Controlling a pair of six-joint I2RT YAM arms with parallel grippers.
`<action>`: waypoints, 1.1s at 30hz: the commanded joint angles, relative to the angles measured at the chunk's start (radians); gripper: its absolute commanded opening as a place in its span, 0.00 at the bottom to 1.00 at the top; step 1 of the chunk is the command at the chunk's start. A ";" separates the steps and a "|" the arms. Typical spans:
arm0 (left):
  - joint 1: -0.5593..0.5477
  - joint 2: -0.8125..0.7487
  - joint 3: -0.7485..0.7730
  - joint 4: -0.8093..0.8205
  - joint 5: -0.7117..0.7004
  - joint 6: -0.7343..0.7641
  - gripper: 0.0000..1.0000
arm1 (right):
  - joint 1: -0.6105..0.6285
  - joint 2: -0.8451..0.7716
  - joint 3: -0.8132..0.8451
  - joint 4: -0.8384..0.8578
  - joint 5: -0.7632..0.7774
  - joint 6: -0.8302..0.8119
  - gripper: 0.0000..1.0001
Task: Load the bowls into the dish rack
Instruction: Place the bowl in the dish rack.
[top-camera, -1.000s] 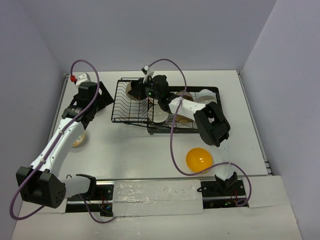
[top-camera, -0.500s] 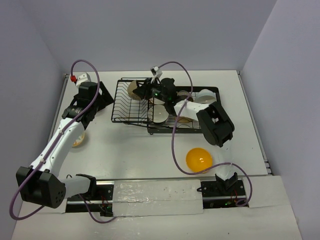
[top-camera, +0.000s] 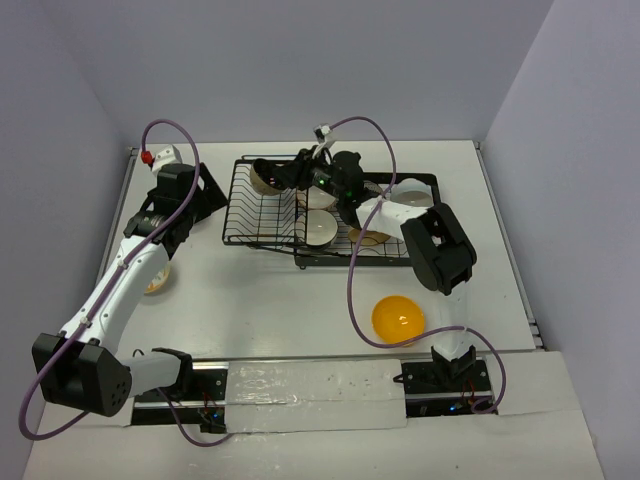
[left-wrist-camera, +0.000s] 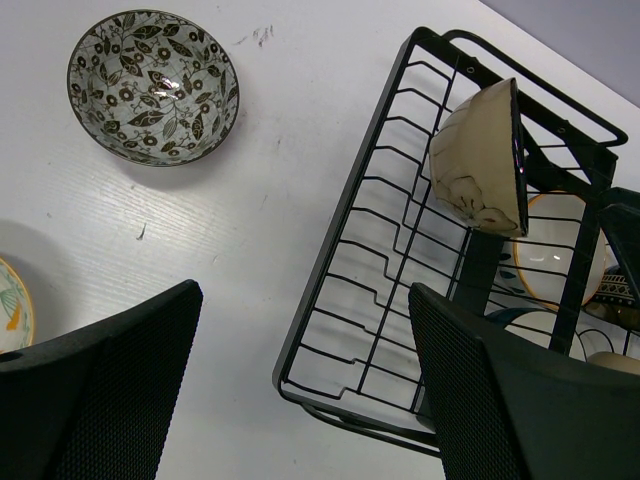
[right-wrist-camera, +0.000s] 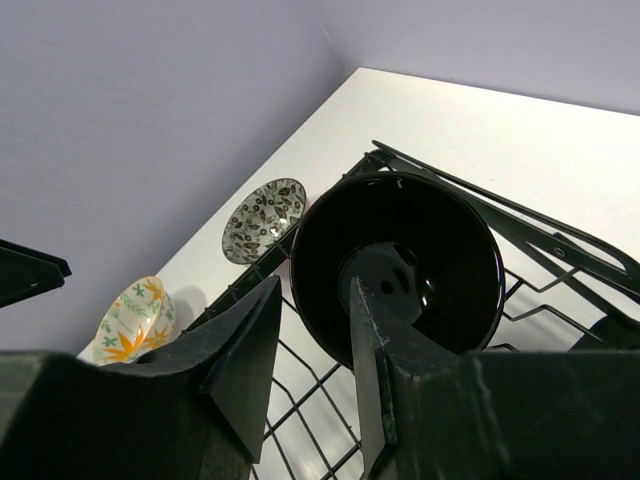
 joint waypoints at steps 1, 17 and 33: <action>-0.003 -0.017 0.017 0.017 0.001 0.002 0.89 | -0.005 -0.046 -0.001 0.047 0.017 -0.017 0.42; -0.003 -0.049 0.014 0.028 -0.004 0.004 0.90 | 0.035 -0.030 0.074 -0.140 -0.078 -0.104 0.31; -0.003 -0.057 0.011 0.029 0.010 0.005 0.89 | 0.078 0.071 0.154 -0.189 -0.093 -0.106 0.22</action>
